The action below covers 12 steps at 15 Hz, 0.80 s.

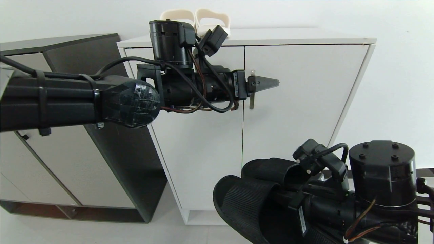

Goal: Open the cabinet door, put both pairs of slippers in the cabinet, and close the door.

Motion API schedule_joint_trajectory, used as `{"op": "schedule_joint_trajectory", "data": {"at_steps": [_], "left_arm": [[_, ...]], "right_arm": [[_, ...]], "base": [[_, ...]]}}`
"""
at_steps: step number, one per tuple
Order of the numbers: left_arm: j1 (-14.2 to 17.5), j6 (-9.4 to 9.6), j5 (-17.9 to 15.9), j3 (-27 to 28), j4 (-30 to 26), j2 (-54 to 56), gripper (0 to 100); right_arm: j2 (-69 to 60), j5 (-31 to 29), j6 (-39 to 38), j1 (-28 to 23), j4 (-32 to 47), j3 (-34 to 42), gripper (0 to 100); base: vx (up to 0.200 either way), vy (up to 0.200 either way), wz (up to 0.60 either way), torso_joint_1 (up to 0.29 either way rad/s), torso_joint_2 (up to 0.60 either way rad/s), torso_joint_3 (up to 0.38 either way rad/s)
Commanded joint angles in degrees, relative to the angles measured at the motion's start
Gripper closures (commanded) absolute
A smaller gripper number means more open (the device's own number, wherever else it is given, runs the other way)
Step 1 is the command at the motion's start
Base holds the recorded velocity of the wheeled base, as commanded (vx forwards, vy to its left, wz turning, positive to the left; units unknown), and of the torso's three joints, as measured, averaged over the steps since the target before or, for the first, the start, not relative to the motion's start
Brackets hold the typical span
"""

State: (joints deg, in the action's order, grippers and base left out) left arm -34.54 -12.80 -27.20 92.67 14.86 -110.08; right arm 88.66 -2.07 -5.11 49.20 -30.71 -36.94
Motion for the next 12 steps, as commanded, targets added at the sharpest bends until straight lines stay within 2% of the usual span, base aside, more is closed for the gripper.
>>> {"op": "schedule_joint_trajectory", "data": {"at_steps": [1,5,7,12], "left_arm": [[-0.01,1.02,1.27,0.84,-0.27,-0.66,0],[0.17,1.20,2.24,2.16,-0.27,-3.12,0],[0.26,1.29,4.17,4.18,-0.27,-4.97,0],[0.08,1.29,4.17,5.76,-0.36,-6.29,0]], "right_arm": [[0.11,0.05,0.10,0.02,-0.05,0.02,100],[-0.07,0.05,0.80,0.02,-0.05,0.11,100],[-0.16,0.05,0.80,0.02,-0.05,0.11,100],[-0.24,0.05,0.89,0.11,-0.05,0.11,100]], "base": [[0.000,0.000,0.00,0.000,0.00,0.000],[0.000,0.000,0.00,0.000,0.00,0.000],[0.000,0.000,0.00,0.000,0.00,0.000],[0.000,0.000,0.00,0.000,0.00,0.000]]}}
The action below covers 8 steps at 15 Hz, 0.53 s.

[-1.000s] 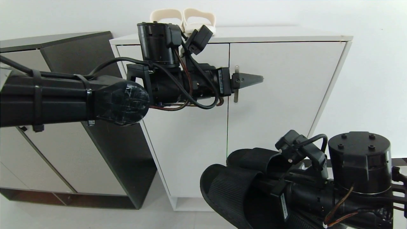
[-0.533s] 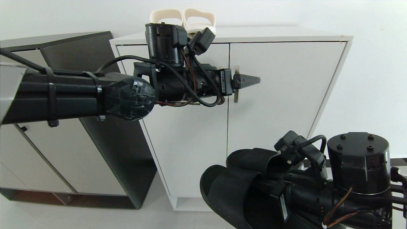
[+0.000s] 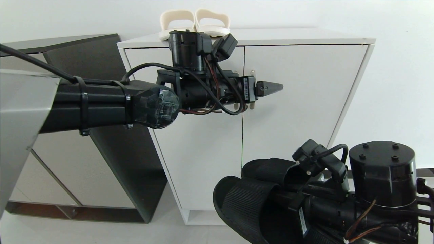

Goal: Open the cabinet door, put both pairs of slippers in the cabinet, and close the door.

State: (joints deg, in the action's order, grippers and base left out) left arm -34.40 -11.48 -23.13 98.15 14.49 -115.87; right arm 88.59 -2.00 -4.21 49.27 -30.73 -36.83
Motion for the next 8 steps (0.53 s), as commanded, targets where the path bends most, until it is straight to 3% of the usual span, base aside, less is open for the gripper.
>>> {"op": "schedule_joint_trajectory", "data": {"at_steps": [1,5,8], "left_arm": [[-0.05,-0.03,0.19,0.29,0.01,-0.41,100],[-0.31,-0.03,0.19,-0.15,0.01,0.91,100],[-2.78,-0.03,0.54,-3.05,0.01,3.64,100]], "right_arm": [[-0.17,-0.02,-0.01,0.03,-0.03,0.00,100],[-1.14,0.33,2.71,0.30,0.06,1.94,100],[-3.16,2.88,4.12,1.09,0.50,3.43,100]], "base": [[0.000,0.000,0.00,0.000,0.00,0.000],[0.000,0.000,0.00,0.000,0.00,0.000],[0.000,0.000,0.00,0.000,0.00,0.000]]}}
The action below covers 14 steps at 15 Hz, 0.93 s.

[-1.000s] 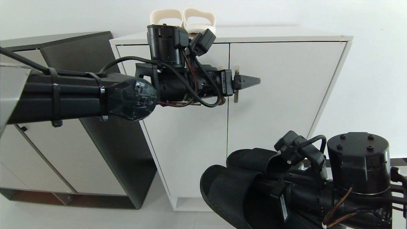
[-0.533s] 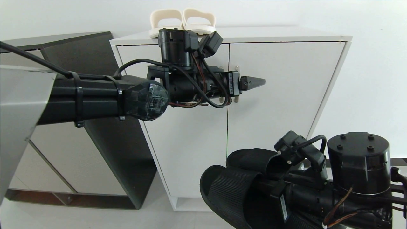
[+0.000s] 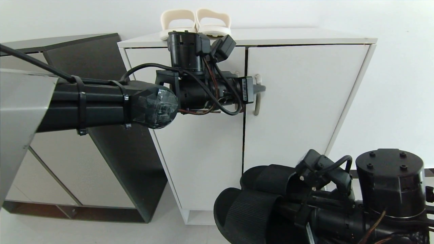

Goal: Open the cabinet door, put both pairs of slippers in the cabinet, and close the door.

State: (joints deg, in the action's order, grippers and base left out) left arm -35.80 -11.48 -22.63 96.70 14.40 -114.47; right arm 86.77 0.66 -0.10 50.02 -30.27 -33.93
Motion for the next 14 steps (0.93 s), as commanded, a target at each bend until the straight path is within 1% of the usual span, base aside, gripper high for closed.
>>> {"op": "schedule_joint_trajectory", "data": {"at_steps": [1,2,5,6,7,9,10,12,14], "left_arm": [[-1.99,-0.03,0.57,-2.65,0.19,3.20,100],[-3.22,-0.03,1.88,-4.41,0.19,4.87,100],[-4.45,0.15,2.76,-7.93,0.19,7.86,100],[-4.71,0.32,3.29,-8.72,0.28,8.30,100],[-4.80,1.29,3.82,-10.74,0.46,9.35,100],[-4.80,1.46,3.91,-13.46,0.63,11.29,100],[-4.80,1.46,3.91,-15.40,0.72,12.96,100],[-5.77,1.99,3.99,-20.14,0.63,17.00,100],[-5.86,2.17,5.57,-24.80,0.72,20.95,100]], "right_arm": [[-1.61,0.75,0.01,0.43,0.03,0.88,100],[-2.13,1.98,0.01,0.43,0.03,1.32,100],[-3.45,4.00,0.01,0.69,0.03,2.11,100],[-3.54,4.00,0.01,0.69,0.03,2.11,100],[-3.54,4.00,-0.08,0.69,0.12,2.02,100],[-3.36,4.00,0.01,0.69,0.21,2.11,100],[-3.45,4.00,0.01,0.69,0.21,2.11,100],[-3.54,4.00,-0.08,0.69,0.21,2.20,100],[-3.45,4.00,0.01,0.69,0.21,2.20,100]], "base": [[0.000,0.000,0.00,0.000,0.00,0.000],[0.000,0.000,0.00,0.000,0.00,0.000],[0.000,0.000,0.00,0.000,0.00,0.000],[0.000,0.000,0.00,0.000,0.00,0.000],[0.000,0.000,0.00,0.000,0.00,0.000],[0.000,0.000,0.00,0.000,0.00,0.000],[0.000,0.000,0.00,0.000,0.00,0.000],[0.000,0.000,0.00,0.000,0.00,0.000],[0.000,0.000,0.00,0.000,0.00,0.000]]}}
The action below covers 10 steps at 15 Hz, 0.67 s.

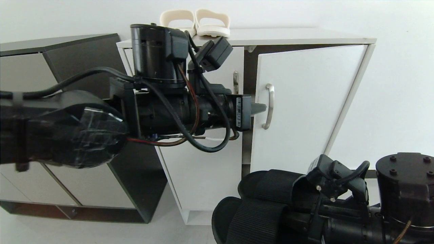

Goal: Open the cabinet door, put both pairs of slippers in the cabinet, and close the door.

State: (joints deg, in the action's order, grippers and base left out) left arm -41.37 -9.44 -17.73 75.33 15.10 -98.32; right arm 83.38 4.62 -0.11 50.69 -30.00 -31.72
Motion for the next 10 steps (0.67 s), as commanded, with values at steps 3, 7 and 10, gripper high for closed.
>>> {"op": "schedule_joint_trajectory", "data": {"at_steps": [3,7,10], "left_arm": [[4.02,-0.06,0.50,-3.43,0.01,4.89,100],[5.34,-0.06,0.94,2.46,0.28,-1.26,100],[5.34,-0.14,1.11,8.52,0.19,-7.42,100]], "right_arm": [[-0.24,0.04,0.02,0.99,0.03,-0.01,100],[-0.24,0.04,-0.07,2.57,-0.06,0.26,100],[-0.15,-0.05,-0.07,2.75,-0.06,0.34,100]], "base": [[0.000,0.000,0.00,0.000,0.00,0.000],[0.000,0.000,0.00,0.000,0.00,0.000],[0.000,0.000,0.00,0.000,0.00,0.000]]}}
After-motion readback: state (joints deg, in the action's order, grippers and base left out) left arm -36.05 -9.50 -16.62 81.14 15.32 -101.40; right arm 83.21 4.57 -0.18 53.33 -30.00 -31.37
